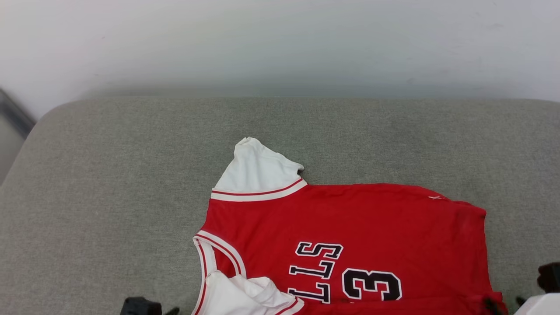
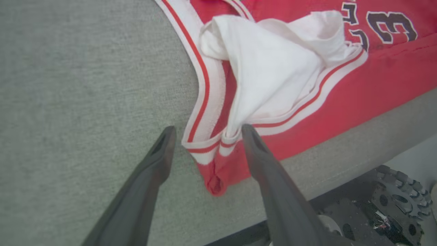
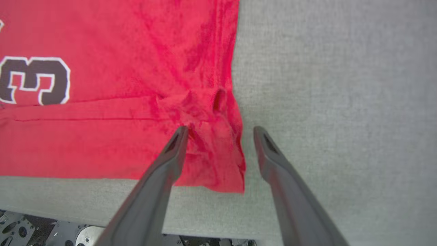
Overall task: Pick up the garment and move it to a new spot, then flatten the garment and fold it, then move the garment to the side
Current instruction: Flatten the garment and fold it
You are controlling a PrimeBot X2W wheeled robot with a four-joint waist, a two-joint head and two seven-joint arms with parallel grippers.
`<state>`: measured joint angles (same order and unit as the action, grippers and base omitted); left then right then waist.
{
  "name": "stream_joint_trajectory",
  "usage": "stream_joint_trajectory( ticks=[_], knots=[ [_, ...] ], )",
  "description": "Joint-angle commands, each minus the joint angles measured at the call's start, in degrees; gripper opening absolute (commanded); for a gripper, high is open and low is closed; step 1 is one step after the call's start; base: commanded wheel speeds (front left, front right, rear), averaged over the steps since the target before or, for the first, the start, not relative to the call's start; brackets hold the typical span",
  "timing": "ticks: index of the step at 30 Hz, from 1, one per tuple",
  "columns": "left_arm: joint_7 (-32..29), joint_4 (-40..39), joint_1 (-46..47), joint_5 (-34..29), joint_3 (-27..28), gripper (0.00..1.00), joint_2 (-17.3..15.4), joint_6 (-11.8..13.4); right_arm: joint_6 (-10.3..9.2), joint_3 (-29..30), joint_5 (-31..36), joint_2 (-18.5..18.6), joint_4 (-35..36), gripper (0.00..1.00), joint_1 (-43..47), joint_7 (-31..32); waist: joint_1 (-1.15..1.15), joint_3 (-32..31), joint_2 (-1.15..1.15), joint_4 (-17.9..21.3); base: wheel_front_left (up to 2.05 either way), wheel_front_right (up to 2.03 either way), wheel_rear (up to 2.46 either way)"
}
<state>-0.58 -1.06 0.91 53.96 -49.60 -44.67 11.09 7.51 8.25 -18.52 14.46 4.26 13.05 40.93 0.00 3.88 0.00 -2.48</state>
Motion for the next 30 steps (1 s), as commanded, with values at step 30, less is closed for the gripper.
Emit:
stream_joint_trajectory(
  ticks=[30],
  knots=[
    [15.8, -5.7, 5.6, -18.6, 26.2, 1.00, 14.4, -8.5, -0.03, -4.4, 2.2, -5.5, 11.2, 1.00, -7.7, -43.5, 0.00, 2.4, 0.00, 4.0, 0.00, 0.00, 0.00]
  ],
)
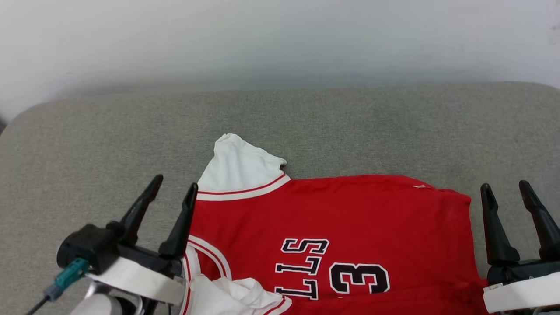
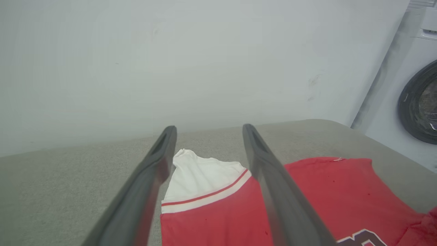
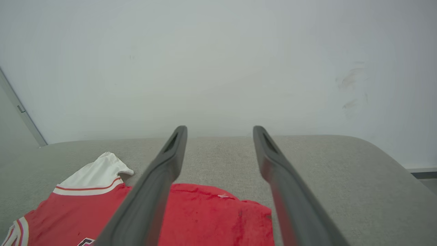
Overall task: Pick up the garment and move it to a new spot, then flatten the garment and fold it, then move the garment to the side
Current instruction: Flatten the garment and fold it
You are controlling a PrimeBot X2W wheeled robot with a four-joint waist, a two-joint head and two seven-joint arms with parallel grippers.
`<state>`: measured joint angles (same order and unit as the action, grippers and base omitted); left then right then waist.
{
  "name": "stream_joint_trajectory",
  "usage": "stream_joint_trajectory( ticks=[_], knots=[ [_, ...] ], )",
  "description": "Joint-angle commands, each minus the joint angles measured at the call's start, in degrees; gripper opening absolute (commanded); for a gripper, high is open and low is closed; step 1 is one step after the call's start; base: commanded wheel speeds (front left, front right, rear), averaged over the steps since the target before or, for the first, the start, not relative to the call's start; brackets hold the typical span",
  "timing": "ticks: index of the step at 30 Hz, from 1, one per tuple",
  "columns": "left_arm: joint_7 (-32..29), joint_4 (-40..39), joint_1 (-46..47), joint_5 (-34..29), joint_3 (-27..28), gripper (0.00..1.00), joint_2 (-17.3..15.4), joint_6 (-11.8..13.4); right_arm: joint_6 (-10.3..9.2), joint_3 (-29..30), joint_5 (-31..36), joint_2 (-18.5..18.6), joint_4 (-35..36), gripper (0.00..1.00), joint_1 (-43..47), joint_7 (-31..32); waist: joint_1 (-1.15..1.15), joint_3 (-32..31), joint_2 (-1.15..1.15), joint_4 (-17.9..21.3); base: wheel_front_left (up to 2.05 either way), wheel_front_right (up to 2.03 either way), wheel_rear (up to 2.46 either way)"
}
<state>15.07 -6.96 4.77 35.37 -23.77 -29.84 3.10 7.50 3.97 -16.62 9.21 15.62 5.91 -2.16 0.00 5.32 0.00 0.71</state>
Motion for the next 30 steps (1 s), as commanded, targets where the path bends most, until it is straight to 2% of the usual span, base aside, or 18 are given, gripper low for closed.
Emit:
stream_joint_trajectory(
  ticks=[1, 4, 7, 11, 15, 18, 19, 20, 21, 22, 25, 27, 30],
  knots=[
    [0.0, 0.4, 2.9, 0.3, 0.8, 1.00, -0.9, -1.3, -0.02, -0.2, 0.3, -0.5, -0.3, 1.00, -0.8, -0.8, 0.00, 1.6, 0.00, 1.3, 0.00, 0.00, 0.00],
    [-1.7, 1.3, 7.7, 1.0, 1.7, 1.00, -2.5, -3.3, -0.02, -0.1, 0.4, -1.0, -0.6, 1.00, -1.6, -1.5, 0.00, 3.8, 0.00, 2.9, 0.00, 0.00, 0.00],
    [-6.7, 2.8, 14.3, 1.8, 2.1, 1.00, -5.0, -5.5, -0.02, -0.3, 0.7, -0.7, -0.8, 1.00, -2.8, -1.6, 0.00, 7.3, 0.00, 4.8, 0.00, 0.00, 0.00],
    [-16.6, 6.8, 23.9, 4.3, 1.7, 1.00, -8.6, -8.2, -0.02, -0.8, 1.1, -1.1, -1.3, 1.00, -4.5, -2.2, 0.00, 11.6, 0.00, 7.7, 0.00, 0.00, 0.00],
    [-29.2, 11.3, 32.1, 8.6, 0.7, 1.00, -12.5, -9.5, -0.02, -1.7, 1.3, -2.1, -2.1, 1.00, -5.9, -3.1, 0.00, 15.5, 0.00, 10.5, 0.00, 0.00, 0.00],
    [-39.3, 14.4, 36.6, 12.1, -0.3, 1.00, -15.0, -9.8, -0.02, -2.5, 1.4, -2.6, -3.0, 1.00, -6.7, -4.1, 0.00, 17.7, 0.00, 12.3, 0.00, 0.00, 0.00],
    [-39.3, 14.4, 36.6, 12.1, -0.3, 1.00, -15.0, -9.8, -0.02, -2.5, 1.4, -2.6, -3.0, 1.00, -6.7, -4.1, 0.00, 17.7, 0.00, 12.3, 0.00, 0.00, 0.00],
    [-46.0, 15.7, 38.8, 14.2, -0.8, 1.00, -16.9, -10.0, -0.02, -3.2, 0.9, -2.9, -3.6, 1.00, -7.4, -4.9, 0.00, 19.0, 0.00, 13.4, 0.00, 0.00, 0.00],
    [-46.0, 15.7, 38.8, 14.2, -0.8, 1.00, -16.9, -10.0, -0.02, -3.2, 0.9, -2.9, -3.6, 1.00, -7.4, -4.9, 0.00, 19.0, 0.00, 13.4, 0.00, 0.00, 0.00],
    [-51.2, 16.5, 41.1, 15.8, -1.2, 1.00, -18.2, -10.1, -0.02, -3.6, 0.8, -2.7, -4.2, 1.00, -7.6, -5.3, 0.00, 20.2, 0.00, 14.2, 0.00, 0.00, 0.00],
    [-59.9, 17.6, 42.6, 19.2, -2.2, 1.00, -19.4, -9.6, -0.02, -4.2, 0.7, -2.8, -5.2, 1.00, -8.4, -6.0, 0.00, 21.5, 0.00, 15.2, 0.00, 0.00, 0.00],
    [-64.7, 17.8, 44.0, 21.5, -2.3, 1.00, -19.9, -8.9, -0.02, -4.4, 0.6, -3.1, -6.0, 1.00, -8.8, -6.5, 0.00, 22.3, 0.00, 16.0, 0.00, 0.00, 0.00],
    [-68.8, 17.7, 44.3, 23.3, -2.6, 1.00, -20.4, -7.7, -0.02, -6.3, -0.7, -3.5, -6.7, 1.00, -9.4, -7.0, 0.00, 23.3, 0.00, 16.8, 0.00, 0.00, 0.00]
  ],
)
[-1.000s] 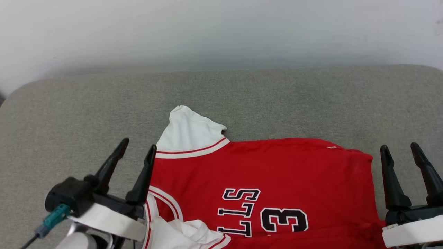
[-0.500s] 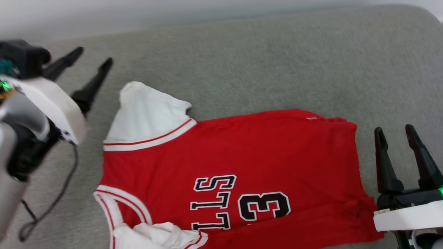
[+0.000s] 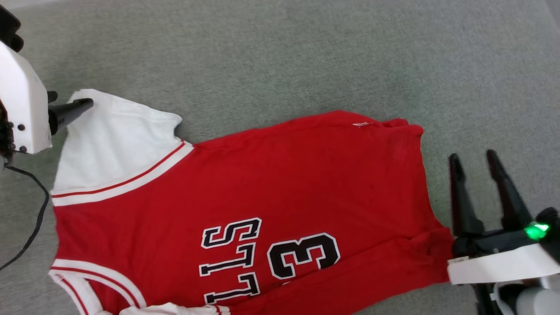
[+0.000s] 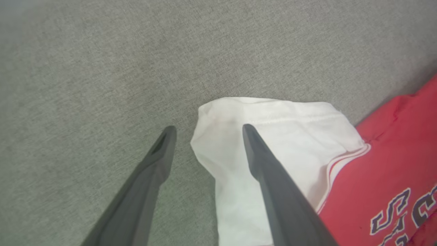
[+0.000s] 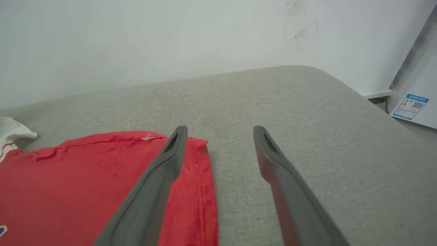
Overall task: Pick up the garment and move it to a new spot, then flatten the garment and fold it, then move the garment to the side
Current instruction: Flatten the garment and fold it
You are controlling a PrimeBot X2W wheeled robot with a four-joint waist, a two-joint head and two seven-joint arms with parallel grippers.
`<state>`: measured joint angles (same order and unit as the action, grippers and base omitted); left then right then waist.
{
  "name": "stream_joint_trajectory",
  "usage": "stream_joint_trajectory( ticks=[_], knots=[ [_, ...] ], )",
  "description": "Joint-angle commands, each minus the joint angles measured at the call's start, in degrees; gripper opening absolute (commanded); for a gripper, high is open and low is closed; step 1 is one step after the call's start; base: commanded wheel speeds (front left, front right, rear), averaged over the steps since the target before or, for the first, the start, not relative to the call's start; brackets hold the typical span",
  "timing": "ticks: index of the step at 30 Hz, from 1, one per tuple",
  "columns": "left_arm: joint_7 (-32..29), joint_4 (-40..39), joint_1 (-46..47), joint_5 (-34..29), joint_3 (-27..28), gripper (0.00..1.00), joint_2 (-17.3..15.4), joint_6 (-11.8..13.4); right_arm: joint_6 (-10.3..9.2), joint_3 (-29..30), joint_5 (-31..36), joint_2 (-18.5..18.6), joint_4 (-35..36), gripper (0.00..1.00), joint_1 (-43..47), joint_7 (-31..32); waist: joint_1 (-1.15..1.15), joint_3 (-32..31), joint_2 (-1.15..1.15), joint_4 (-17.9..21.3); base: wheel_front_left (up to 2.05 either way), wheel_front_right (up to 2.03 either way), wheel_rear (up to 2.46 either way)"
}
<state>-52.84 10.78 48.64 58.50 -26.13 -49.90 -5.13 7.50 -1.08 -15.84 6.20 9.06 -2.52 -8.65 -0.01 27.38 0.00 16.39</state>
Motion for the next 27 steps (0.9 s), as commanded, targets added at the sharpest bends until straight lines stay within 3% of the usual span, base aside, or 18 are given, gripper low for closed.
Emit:
stream_joint_trajectory(
  ticks=[1, 10, 11, 12, 20, 27],
  knots=[
    [-1.4, 0.0, 0.7, 0.1, -0.3, 1.00, -0.6, 1.0, -0.02, -2.1, -2.6, -0.6, -0.2, 1.00, -1.2, -0.8, 0.01, 1.6, 0.00, 1.4, 0.00, 0.00, 0.00],
    [-3.4, 2.1, -0.7, -2.4, -2.8, 1.00, -1.4, 2.1, -0.02, -4.4, -4.5, 0.8, -0.9, 1.00, -1.9, -2.3, 0.01, 3.6, 0.00, 2.4, 0.00, 0.00, 0.00],
    [-3.7, 2.2, -1.0, -2.5, -3.3, 0.44, -1.3, 1.8, -0.02, -4.4, -4.5, 1.0, -1.0, 1.00, -2.0, -2.4, 0.01, 3.7, 0.00, 2.3, 0.00, 0.00, 0.00],
    [-3.6, 2.3, -1.3, -2.2, -3.4, 0.00, -0.8, 1.9, -0.02, -4.5, -4.4, 1.2, -1.1, 1.00, -2.1, -2.4, 0.01, 3.8, 0.00, 2.2, 0.00, 0.00, 0.00],
    [5.2, 1.3, -1.0, -4.3, -2.5, 0.00, 1.4, 0.1, -0.02, -3.7, -3.7, 4.5, -0.8, 1.00, -2.7, 1.0, 0.01, 0.7, 0.00, -0.9, 0.00, 0.00, 0.00],
    [12.1, -5.6, -3.1, -5.7, -2.7, 0.00, 3.4, -0.7, -0.02, -2.9, -5.8, 12.1, 2.2, 1.00, -3.9, 17.1, 0.01, -4.5, 0.00, -6.2, 0.00, 0.00, 0.00]
  ],
)
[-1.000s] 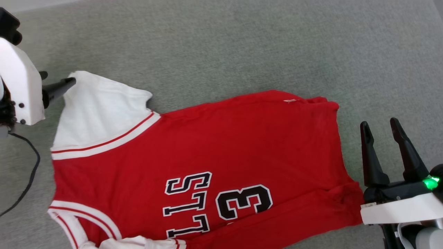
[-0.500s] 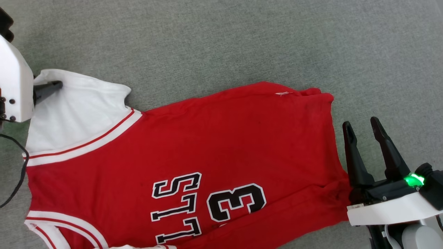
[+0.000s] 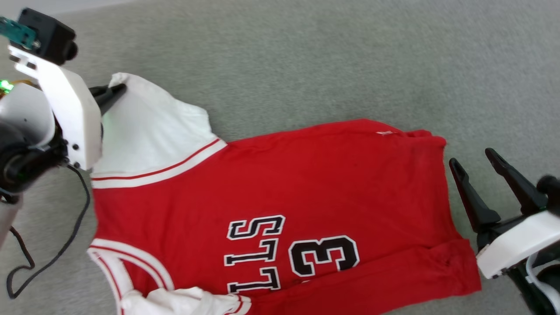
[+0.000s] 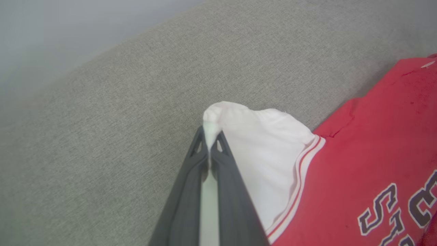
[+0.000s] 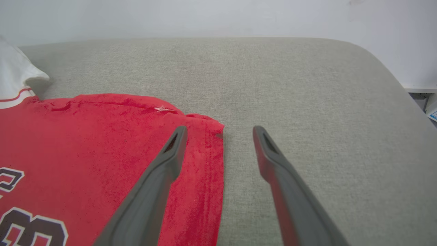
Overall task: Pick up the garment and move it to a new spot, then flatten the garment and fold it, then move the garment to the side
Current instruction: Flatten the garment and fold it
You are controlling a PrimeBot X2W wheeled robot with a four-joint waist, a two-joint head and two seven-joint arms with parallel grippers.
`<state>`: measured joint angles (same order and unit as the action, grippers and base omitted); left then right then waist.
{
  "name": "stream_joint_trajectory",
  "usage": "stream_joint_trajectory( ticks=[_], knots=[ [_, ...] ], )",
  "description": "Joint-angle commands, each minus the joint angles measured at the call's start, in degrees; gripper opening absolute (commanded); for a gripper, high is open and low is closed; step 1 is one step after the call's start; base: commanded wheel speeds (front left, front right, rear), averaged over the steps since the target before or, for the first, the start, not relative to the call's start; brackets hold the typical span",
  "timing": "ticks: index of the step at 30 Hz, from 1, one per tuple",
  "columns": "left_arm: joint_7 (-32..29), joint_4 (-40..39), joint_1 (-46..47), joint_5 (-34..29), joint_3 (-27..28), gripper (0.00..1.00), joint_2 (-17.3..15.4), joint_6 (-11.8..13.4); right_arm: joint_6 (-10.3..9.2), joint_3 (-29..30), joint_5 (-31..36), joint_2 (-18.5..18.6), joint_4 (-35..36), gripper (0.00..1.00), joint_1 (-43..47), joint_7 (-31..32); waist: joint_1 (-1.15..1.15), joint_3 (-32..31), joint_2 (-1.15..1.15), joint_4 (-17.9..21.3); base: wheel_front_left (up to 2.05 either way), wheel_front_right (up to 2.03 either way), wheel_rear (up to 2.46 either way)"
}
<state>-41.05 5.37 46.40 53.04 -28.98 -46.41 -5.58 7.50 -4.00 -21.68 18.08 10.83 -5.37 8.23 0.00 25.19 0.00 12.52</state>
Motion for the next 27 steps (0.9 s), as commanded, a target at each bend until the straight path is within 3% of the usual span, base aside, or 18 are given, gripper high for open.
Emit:
stream_joint_trajectory(
  ticks=[1, 8, 15, 20, 27],
  knots=[
    [1.0, -1.6, -1.3, -0.4, 0.0, 0.00, 0.1, -0.2, -0.02, 0.2, -0.6, 1.3, 1.1, 1.00, -1.3, 3.6, 0.00, -3.0, 0.00, -3.2, 0.00, 0.00, 0.00],
    [5.0, -11.5, -7.2, 0.2, -0.5, 0.00, -0.6, -0.4, -0.02, -1.0, -6.7, 11.0, 3.8, 1.00, -6.7, 25.5, 0.00, -4.9, 0.00, -8.2, 0.00, 0.00, 0.00],
    [9.8, -19.8, -11.3, -2.6, -1.2, 0.00, -1.3, -0.5, -0.02, -3.5, -10.0, 17.5, 1.4, 1.00, -14.3, 40.9, 0.00, -3.9, 0.00, -12.6, 0.00, 0.00, 0.00],
    [11.3, -24.4, -12.5, -4.2, -2.7, 0.00, -0.5, -0.8, -0.02, -7.5, -9.4, 20.3, -3.2, 1.00, -20.0, 47.6, 0.00, -2.3, 0.00, -15.4, 0.00, 0.00, 0.00],
    [12.7, -27.3, -11.0, -6.1, -5.2, 0.00, 1.7, -1.1, -0.02, -11.5, -8.4, 20.7, -10.8, 1.00, -22.7, 52.1, 0.00, -0.2, 0.00, -18.8, 0.00, 0.00, 0.00]
  ],
)
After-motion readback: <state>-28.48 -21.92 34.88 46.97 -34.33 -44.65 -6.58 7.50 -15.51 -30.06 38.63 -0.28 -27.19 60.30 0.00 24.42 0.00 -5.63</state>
